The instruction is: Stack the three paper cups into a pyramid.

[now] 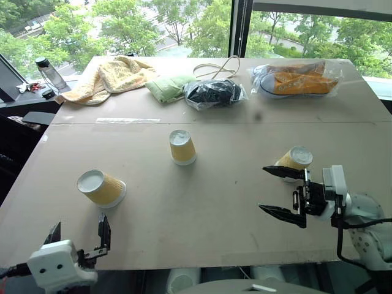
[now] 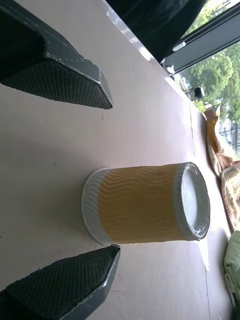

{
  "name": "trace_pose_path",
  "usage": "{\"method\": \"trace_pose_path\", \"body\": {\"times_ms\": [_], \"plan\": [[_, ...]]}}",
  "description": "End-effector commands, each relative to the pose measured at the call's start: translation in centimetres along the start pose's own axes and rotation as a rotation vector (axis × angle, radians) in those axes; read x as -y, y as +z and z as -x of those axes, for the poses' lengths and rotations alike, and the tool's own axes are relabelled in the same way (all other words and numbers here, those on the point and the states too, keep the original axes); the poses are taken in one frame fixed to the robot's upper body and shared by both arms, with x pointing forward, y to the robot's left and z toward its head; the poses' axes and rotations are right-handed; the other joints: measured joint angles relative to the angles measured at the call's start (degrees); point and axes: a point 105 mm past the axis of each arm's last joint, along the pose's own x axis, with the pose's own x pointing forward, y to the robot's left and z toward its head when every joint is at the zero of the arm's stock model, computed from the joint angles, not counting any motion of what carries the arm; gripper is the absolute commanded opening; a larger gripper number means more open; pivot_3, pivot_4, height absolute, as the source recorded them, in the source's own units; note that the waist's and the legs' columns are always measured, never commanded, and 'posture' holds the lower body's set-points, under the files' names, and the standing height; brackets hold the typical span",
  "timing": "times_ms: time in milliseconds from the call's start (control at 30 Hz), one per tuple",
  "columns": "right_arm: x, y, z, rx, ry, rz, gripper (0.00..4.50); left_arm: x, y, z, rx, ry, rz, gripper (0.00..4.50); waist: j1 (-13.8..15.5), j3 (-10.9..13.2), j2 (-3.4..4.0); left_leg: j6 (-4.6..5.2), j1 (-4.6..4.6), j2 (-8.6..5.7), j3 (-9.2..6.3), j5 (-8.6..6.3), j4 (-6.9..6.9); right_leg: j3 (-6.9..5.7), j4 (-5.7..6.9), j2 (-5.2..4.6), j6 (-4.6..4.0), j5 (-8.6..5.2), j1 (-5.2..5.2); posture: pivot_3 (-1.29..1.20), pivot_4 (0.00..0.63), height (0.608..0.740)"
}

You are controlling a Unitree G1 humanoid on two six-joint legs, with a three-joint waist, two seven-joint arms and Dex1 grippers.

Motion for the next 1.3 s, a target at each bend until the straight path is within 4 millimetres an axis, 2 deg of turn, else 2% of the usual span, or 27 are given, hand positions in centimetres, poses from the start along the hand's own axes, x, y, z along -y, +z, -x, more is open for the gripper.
{"method": "trace_pose_path", "body": {"times_ms": [33, 133, 467, 600, 733, 933, 1033, 1100, 1133, 1300], "plan": [[-0.3, 1.2, -0.6, 0.029, 0.031, 0.021, 4.39, -0.7, 0.5, -0.7, 0.038, 0.024, -0.012, 4.50, -0.05, -0.01, -0.01, 0.00, 0.00, 0.00, -0.01, 0.00, 0.00, -0.01, 0.00, 0.00, 0.01, 0.01, 0.00, 0.00, 0.150, 0.740], [-0.1, 1.6, -0.9, 0.031, 0.031, 0.027, 4.39, 0.1, 0.6, -1.5, 0.066, -0.047, 0.000, 4.50, -0.08, -0.01, 0.00, 0.00, 0.00, 0.01, -0.01, 0.00, 0.00, -0.01, 0.01, 0.00, 0.02, 0.01, 0.00, 0.00, 0.150, 0.740], [-0.4, 1.5, -0.9, 0.027, 0.003, 0.034, 4.39, -0.7, 0.7, -5.6, 0.105, -0.061, 0.011, 4.50, -0.09, -0.02, 0.01, 0.00, 0.08, 0.02, -0.05, 0.00, 0.03, -0.05, 0.32, -0.03, 0.01, 0.01, -0.01, 0.00, 0.150, 0.740], [-0.4, 1.5, -0.8, 0.027, -0.009, 0.037, 4.39, 0.1, 1.1, -6.3, 0.115, -0.101, 0.030, 4.50, -0.26, -0.02, 0.02, 0.00, 0.14, 0.03, -0.02, 0.00, 0.04, -0.01, 0.44, -0.05, 0.02, 0.02, -0.01, 0.00, 0.150, 0.740], [-0.4, 1.3, -0.7, 0.024, -0.015, 0.039, 4.39, -0.2, 1.5, -7.3, 0.133, -0.086, 0.042, 4.50, -0.18, -0.02, 0.02, 0.00, 0.18, 0.03, -0.03, 0.01, 0.04, -0.03, 0.58, -0.06, 0.01, 0.01, -0.01, 0.00, 0.150, 0.740], [-0.3, 1.1, -0.4, 0.017, -0.023, 0.040, 4.39, 0.5, 2.1, -7.8, 0.151, -0.102, 0.083, 4.50, -0.24, -0.02, 0.02, -0.01, 0.20, 0.03, -0.05, 0.01, 0.06, -0.03, 0.62, -0.06, 0.01, 0.01, -0.02, 0.00, 0.150, 0.740], [-0.2, 1.1, -0.3, 0.016, -0.026, 0.042, 4.50, 0.8, 2.2, -7.7, 0.151, -0.101, 0.098, 3.67, -0.24, -0.02, 0.02, -0.01, 0.19, 0.03, -0.05, 0.01, 0.06, -0.02, 0.62, -0.07, 0.02, 0.01, -0.02, 0.00, 0.150, 0.740], [-0.2, 1.1, -0.2, 0.015, -0.028, 0.043, 4.50, 1.0, 2.2, -7.7, 0.148, -0.103, 0.102, 2.64, -0.16, -0.02, 0.02, -0.01, 0.19, 0.03, -0.06, 0.01, 0.06, -0.02, 0.62, -0.08, 0.02, 0.01, -0.02, 0.00, 0.150, 0.740], [-0.2, 1.0, -0.2, 0.014, -0.030, 0.044, 4.50, 1.2, 2.2, -7.7, 0.147, -0.106, 0.102, 2.41, -0.15, -0.02, 0.02, -0.01, 0.19, 0.03, -0.06, 0.01, 0.06, -0.02, 0.63, -0.09, 0.02, 0.01, -0.01, 0.00, 0.150, 0.740], [-0.1, 0.9, 0.2, 0.006, -0.038, 0.043, 4.50, 1.4, 3.0, -8.2, 0.161, -0.101, 0.130, 2.40, -0.09, -0.02, 0.02, -0.01, 0.19, 0.03, -0.07, 0.01, 0.07, -0.01, 0.63, -0.10, 0.02, 0.01, -0.01, 0.00, 0.150, 0.740]]}}
